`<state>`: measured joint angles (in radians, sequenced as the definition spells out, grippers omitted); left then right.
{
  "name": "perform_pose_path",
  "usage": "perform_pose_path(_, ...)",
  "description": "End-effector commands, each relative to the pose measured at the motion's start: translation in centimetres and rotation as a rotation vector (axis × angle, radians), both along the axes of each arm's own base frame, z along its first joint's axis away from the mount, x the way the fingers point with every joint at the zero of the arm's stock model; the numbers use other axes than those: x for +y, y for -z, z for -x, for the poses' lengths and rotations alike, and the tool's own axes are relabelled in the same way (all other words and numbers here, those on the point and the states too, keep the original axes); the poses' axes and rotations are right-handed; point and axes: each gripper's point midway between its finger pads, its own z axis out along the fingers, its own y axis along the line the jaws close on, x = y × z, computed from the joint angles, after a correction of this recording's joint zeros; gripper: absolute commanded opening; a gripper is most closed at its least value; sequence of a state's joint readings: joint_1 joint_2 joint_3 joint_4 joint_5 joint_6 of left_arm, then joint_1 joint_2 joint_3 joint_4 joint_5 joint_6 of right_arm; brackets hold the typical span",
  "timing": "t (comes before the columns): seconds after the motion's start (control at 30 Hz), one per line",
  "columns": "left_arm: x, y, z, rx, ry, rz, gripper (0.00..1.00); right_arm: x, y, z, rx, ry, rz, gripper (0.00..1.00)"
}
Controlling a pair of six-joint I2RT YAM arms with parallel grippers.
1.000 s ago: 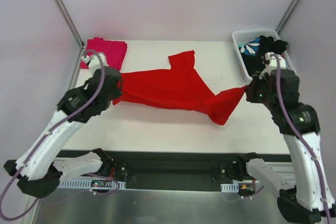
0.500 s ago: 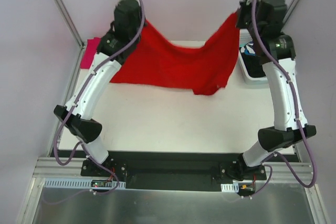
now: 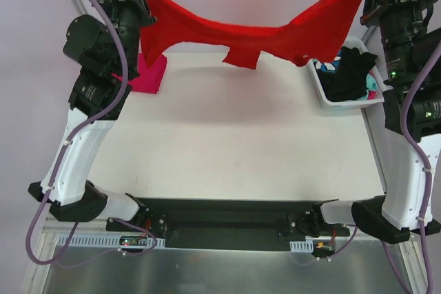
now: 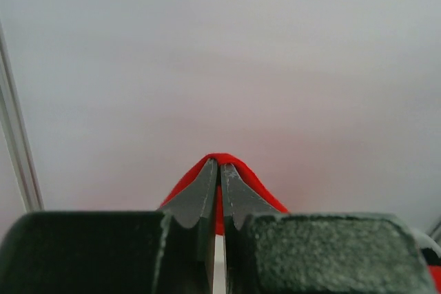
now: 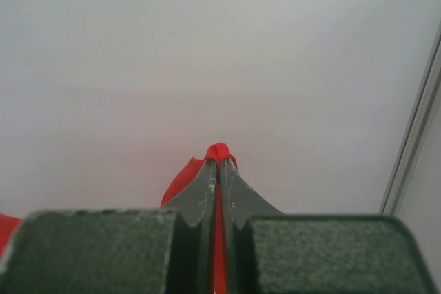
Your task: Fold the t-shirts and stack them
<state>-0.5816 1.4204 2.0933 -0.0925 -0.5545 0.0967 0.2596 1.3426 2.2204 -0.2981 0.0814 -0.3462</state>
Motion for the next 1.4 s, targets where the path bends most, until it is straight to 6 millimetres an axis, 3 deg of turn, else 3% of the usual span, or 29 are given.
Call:
perform_pose_path(0.0, 1.7, -2.0, 4.6, -0.090, 0.013, 0.024, 0.00, -0.1, -1.5, 1.8, -0.062, -0.014, 0.018, 0.01)
perform_pose_path(0.03, 1.5, -0.7, 4.6, -0.061, 0.009, 0.018, 0.00, -0.2, -1.7, 2.0, -0.066, -0.014, 0.015, 0.01)
perform_pose_path(0.1, 2.5, -0.4, 6.1, -0.062, 0.002, 0.022, 0.00, -0.1, -2.4, 2.5, -0.078, -0.022, 0.017, 0.01)
perform_pose_path(0.13, 2.2, 1.0, 5.9, -0.033, 0.000, 0.012, 0.00, -0.2, -2.7, 2.7, -0.086, -0.022, 0.011, 0.01)
perform_pose_path(0.3, 3.1, 3.6, 8.0, 0.014, -0.001, 0.044, 0.00, -0.2, -3.3, 3.3, -0.105, -0.028, 0.004, 0.01)
perform_pose_path(0.37, 2.7, 6.8, 7.7, 0.086, -0.018, 0.021, 0.00, -0.3, -3.2, 3.1, -0.101, -0.022, 0.001, 0.01)
perform_pose_path(0.4, 3.4, 7.6, 8.6, 0.105, -0.033, 0.042, 0.00, -0.3, -3.0, 2.8, -0.090, -0.019, 0.002, 0.01)
perform_pose_path(0.47, 3.0, 11.8, 8.4, 0.187, -0.050, 0.019, 0.00, -0.3, -2.6, 2.2, -0.077, -0.012, 0.007, 0.01)
perform_pose_path(0.5, 4.1, 12.5, 9.5, 0.195, -0.066, 0.047, 0.00, -0.2, -2.3, 1.8, -0.066, -0.008, 0.013, 0.01)
perform_pose_path(0.57, 4.5, 16.1, 9.8, 0.268, -0.084, 0.007, 0.00, 0.0, -1.9, 1.2, -0.054, -0.008, 0.020, 0.01)
perform_pose_path(0.67, 7.5, 18.0, 12.1, 0.315, -0.125, 0.058, 0.00, 0.2, -1.4, 0.4, -0.037, -0.009, 0.028, 0.01)
perform_pose_path(0.83, 9.2, 17.8, 13.3, 0.326, -0.145, 0.036, 0.00, 0.5, -1.0, -0.2, -0.019, -0.019, 0.018, 0.01)
perform_pose_path(0.9, 8.9, 17.0, 13.1, 0.323, -0.145, 0.023, 0.00, 0.7, -0.7, -0.3, -0.006, -0.028, 0.010, 0.01)
perform_pose_path(1.07, 7.4, 16.3, 12.1, 0.332, -0.121, 0.000, 0.00, 0.8, -0.3, 0.2, 0.008, -0.042, 0.016, 0.01)
perform_pose_path(1.37, 4.4, 16.2, 10.4, 0.354, -0.063, -0.014, 0.00, 0.3, 0.3, 3.7, 0.021, -0.068, 0.001, 0.01)
